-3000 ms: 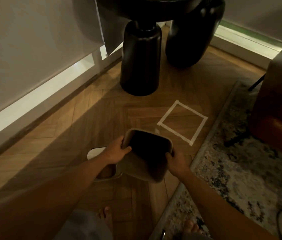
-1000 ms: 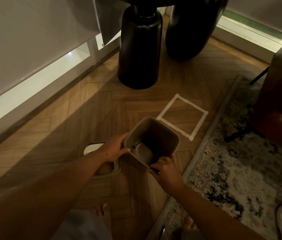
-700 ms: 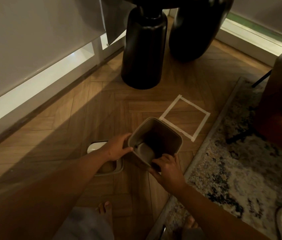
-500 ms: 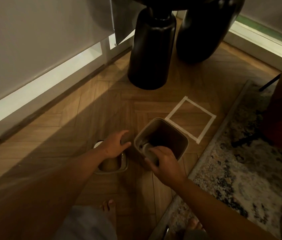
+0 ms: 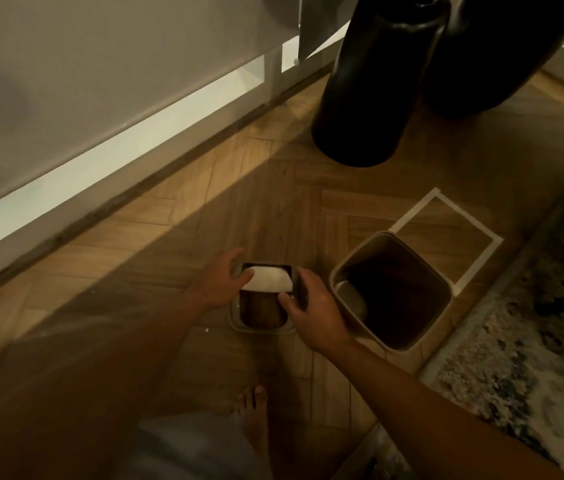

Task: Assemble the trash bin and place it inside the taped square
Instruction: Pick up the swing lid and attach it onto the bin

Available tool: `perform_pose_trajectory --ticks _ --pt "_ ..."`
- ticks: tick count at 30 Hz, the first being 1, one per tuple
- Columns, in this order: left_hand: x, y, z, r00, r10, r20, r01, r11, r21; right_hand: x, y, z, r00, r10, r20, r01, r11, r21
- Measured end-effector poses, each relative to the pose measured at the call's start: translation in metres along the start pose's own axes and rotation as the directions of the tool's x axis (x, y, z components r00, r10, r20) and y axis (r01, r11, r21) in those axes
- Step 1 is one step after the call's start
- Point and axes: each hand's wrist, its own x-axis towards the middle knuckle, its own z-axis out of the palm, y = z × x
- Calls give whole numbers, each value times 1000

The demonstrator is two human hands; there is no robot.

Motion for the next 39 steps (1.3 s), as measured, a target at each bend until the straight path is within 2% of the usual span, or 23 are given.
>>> perform_pose_trajectory --ticks 4,7,11,15,19,22,27,32,35,39 --pt "8 -23 -1 999 -39 19 39 999 11 14 14 27 995 86 52 -88 995 48" --pt "14 -48 2 998 -64 8 62 990 124 26 27 45 990 123 73 -131 984 117" --pt "20 -71 12 999 4 46 -11 985 172 41 45 64 978 194 78 -206 960 191" --pt "27 -93 31 994 -16 104 5 995 102 55 61 79 949 296 113 -315 915 252" --pt "26 -110 62 998 -52 36 56 991 -120 65 75 89 893 401 207 -447 848 286" --pt "34 -119 78 983 -156 92 176 943 -281 67 89 95 849 465 252 -521 816 250" --pt "39 -125 86 957 -234 174 285 879 -382 69 102 100 842 460 283 -519 835 186" --pt "36 -120 89 939 -244 242 329 841 -430 73 102 103 843 454 289 -524 812 255" --pt "39 -115 79 944 -238 229 326 787 -525 73 90 105 857 437 272 -508 801 316" --pt "28 -99 59 954 -242 177 299 809 -506 73 61 98 894 405 191 -447 836 318"
